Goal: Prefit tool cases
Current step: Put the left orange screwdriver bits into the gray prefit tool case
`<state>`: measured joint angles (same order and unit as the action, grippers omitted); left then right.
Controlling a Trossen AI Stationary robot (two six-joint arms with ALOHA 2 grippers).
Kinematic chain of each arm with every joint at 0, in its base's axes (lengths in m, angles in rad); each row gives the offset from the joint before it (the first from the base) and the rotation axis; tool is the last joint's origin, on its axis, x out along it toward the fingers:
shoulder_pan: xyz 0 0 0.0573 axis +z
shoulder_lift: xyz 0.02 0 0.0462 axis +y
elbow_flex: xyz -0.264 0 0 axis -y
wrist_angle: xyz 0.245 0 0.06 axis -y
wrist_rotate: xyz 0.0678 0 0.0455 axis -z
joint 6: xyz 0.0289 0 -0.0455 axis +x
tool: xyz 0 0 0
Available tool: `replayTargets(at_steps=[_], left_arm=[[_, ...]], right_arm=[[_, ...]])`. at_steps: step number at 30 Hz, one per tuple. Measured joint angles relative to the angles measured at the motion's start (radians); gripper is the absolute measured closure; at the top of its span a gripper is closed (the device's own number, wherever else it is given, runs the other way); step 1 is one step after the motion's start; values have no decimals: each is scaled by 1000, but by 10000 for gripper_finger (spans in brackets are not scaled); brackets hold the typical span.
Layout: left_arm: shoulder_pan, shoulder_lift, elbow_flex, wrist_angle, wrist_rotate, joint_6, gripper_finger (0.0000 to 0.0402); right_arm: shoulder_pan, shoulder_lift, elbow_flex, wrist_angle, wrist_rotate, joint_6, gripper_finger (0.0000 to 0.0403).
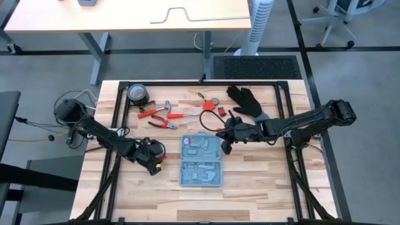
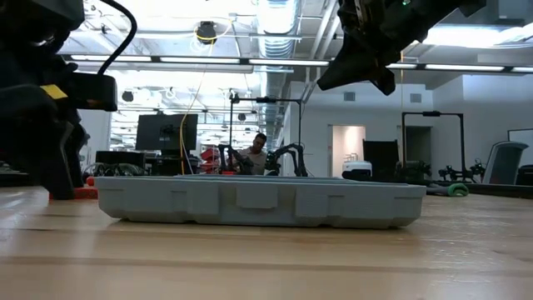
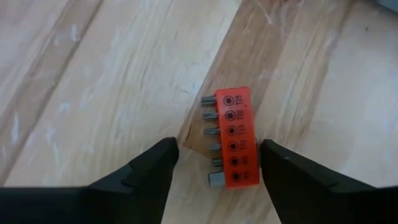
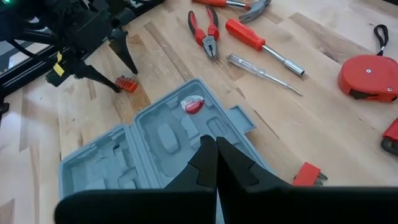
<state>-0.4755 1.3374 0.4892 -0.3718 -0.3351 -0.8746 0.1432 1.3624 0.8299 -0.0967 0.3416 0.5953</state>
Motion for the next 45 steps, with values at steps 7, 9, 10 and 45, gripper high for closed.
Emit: replayTargets(at_steps=[7, 9, 10, 45], left_arm=[[7, 15, 0, 7, 2, 40, 201], [7, 16, 0, 8, 2, 59, 225], [7, 16, 0, 5, 3, 65, 238], [8, -158, -5, 95, 21, 164, 314]], right_arm=[[0, 0, 0, -2, 0, -1, 397], [0, 0, 0, -2, 0, -1, 397], [0, 0, 0, -2, 0, -2, 397], [-2, 0, 0, -67, 0, -32, 397]])
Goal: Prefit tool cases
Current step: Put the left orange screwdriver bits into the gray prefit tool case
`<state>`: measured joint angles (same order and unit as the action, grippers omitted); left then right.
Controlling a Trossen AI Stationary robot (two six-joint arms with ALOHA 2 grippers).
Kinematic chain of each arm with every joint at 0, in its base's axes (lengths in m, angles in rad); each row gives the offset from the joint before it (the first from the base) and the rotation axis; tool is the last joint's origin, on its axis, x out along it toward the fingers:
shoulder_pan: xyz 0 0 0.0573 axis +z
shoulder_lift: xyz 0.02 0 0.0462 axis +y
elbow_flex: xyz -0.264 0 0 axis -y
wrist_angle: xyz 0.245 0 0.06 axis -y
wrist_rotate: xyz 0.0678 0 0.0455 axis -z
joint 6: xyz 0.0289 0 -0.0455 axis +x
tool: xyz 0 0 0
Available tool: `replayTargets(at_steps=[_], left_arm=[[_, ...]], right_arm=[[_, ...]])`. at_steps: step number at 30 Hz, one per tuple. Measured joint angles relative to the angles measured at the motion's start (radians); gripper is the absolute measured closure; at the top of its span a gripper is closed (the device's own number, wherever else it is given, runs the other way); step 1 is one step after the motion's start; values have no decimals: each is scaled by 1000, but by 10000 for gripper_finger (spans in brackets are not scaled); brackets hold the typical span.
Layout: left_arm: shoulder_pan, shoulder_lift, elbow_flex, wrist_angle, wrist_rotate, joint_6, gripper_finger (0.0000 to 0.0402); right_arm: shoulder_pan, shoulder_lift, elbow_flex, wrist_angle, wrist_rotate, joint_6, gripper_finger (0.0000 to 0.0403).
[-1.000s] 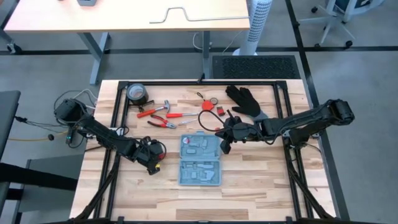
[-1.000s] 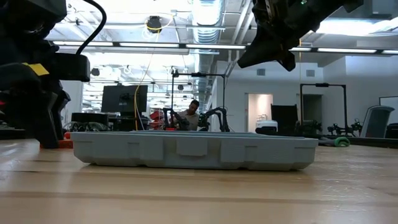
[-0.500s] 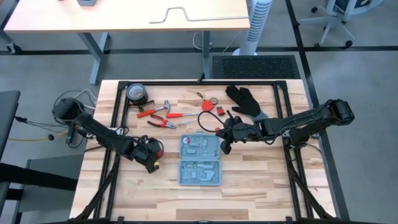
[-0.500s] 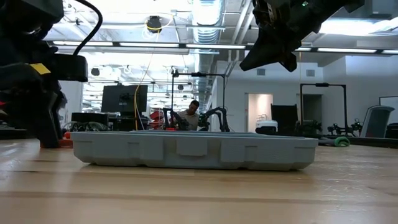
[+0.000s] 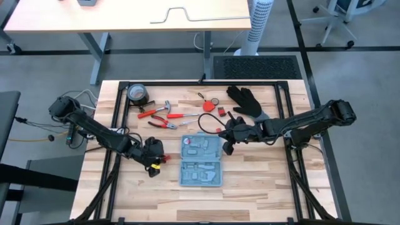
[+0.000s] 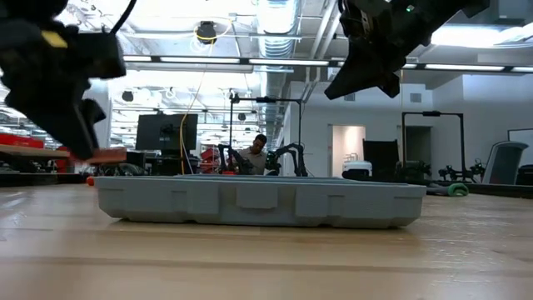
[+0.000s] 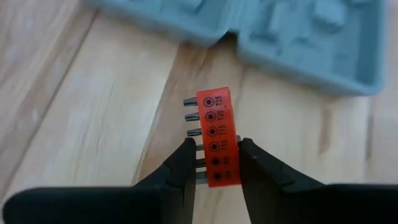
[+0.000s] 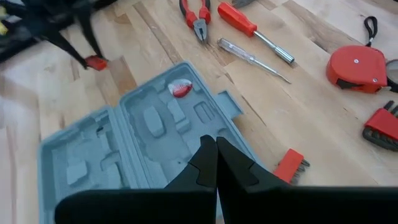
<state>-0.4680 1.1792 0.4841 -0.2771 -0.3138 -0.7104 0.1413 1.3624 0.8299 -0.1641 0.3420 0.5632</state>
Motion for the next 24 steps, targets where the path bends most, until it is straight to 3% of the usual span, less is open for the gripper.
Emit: replayTargets(at_steps=[13, 24], left_arm=[[65, 43, 213, -32, 2, 283, 314], [107, 390, 583, -256, 110, 562, 314]], right_arm=[[0, 0, 0, -47, 0, 1, 397], [0, 0, 0, -128, 0, 1, 397]])
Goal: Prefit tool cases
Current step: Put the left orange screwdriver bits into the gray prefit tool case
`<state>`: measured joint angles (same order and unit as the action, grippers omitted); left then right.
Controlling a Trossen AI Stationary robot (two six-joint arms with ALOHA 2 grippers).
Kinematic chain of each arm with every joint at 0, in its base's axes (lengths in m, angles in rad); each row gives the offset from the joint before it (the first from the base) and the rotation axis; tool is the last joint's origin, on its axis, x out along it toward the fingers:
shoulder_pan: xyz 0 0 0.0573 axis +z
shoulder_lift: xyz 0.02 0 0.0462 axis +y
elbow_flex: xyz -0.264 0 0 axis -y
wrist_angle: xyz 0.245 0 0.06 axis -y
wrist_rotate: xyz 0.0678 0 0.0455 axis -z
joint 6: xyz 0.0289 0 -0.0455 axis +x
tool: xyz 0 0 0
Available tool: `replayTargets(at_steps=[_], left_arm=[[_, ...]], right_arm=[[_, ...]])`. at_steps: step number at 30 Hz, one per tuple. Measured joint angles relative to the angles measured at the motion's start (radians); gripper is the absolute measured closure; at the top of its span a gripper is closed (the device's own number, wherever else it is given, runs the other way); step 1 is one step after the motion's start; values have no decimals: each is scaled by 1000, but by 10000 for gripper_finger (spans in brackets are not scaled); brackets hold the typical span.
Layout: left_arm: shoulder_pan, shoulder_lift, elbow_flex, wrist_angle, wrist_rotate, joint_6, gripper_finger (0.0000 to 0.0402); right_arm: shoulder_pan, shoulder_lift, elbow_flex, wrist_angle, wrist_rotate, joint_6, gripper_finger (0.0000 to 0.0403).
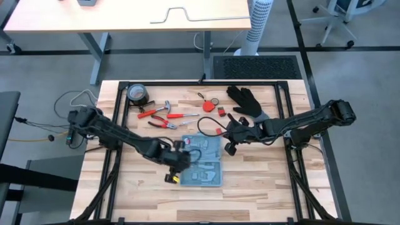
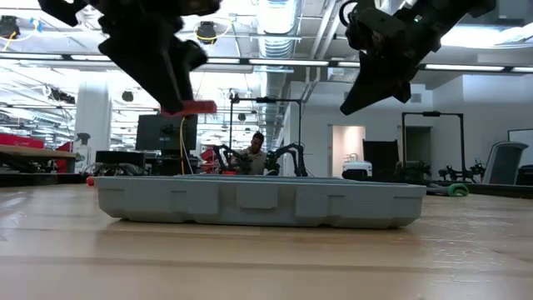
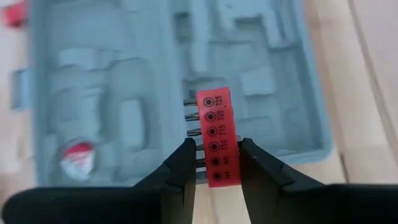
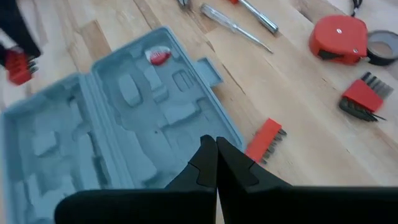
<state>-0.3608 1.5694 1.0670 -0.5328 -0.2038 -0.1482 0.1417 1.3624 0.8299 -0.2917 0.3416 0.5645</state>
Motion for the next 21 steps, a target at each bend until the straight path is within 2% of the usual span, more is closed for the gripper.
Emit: replayTargets(at_steps=[5, 11, 16, 21], left_arm=[[0, 138, 136, -91, 105, 75, 314], [-7, 232, 207, -122, 199, 66, 314], [-16, 277, 238, -127, 250, 15, 314], [-15, 300, 242, -148, 254, -15, 314]], right_arm=[[1, 0, 0, -64, 0, 4, 397], [2, 0, -10, -139, 0, 4, 397], [5, 0, -116, -119, -3, 99, 397], [35, 0, -228, -23, -6, 222, 397]])
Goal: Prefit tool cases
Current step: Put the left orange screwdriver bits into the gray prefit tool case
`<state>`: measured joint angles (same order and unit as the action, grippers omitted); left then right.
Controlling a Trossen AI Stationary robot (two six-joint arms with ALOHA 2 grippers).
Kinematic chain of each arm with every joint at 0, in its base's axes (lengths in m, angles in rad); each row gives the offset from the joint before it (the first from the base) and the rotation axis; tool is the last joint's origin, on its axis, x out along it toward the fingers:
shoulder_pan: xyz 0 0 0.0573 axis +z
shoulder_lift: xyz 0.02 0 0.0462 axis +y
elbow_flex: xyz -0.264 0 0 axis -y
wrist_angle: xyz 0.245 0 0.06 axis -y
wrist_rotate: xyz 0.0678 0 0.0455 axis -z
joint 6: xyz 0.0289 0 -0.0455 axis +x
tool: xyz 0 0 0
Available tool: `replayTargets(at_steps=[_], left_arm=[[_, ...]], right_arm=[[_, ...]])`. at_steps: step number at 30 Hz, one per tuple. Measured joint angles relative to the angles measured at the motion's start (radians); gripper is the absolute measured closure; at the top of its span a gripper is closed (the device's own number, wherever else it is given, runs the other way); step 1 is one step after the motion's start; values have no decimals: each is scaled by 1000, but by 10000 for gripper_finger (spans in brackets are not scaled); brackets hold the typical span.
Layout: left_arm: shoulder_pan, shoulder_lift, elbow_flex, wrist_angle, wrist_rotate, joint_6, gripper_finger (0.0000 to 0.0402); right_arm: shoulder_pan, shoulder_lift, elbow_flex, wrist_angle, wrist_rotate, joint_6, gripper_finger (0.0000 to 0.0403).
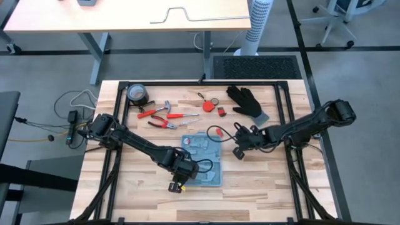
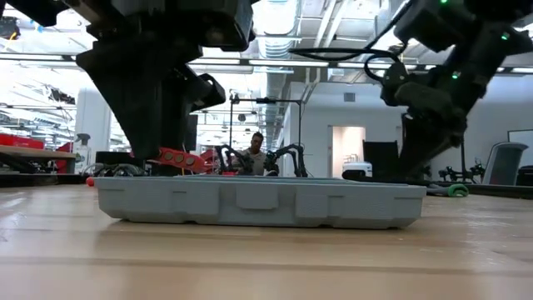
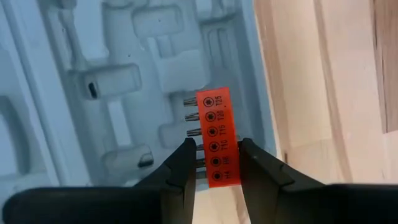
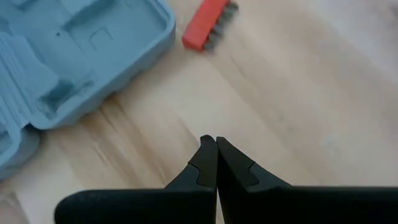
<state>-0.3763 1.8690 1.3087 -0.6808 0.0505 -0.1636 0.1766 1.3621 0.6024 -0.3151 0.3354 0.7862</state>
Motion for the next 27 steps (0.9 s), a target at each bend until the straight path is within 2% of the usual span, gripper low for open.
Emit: replayTargets(at_steps=[8, 27], left_arm=[[1, -2, 0, -17, -16, -14, 314], [11, 15, -1, -18, -25, -29, 314]], right_arm=[[47, -2, -23, 18, 1, 55, 397], [23, -2, -23, 18, 7, 55, 397]])
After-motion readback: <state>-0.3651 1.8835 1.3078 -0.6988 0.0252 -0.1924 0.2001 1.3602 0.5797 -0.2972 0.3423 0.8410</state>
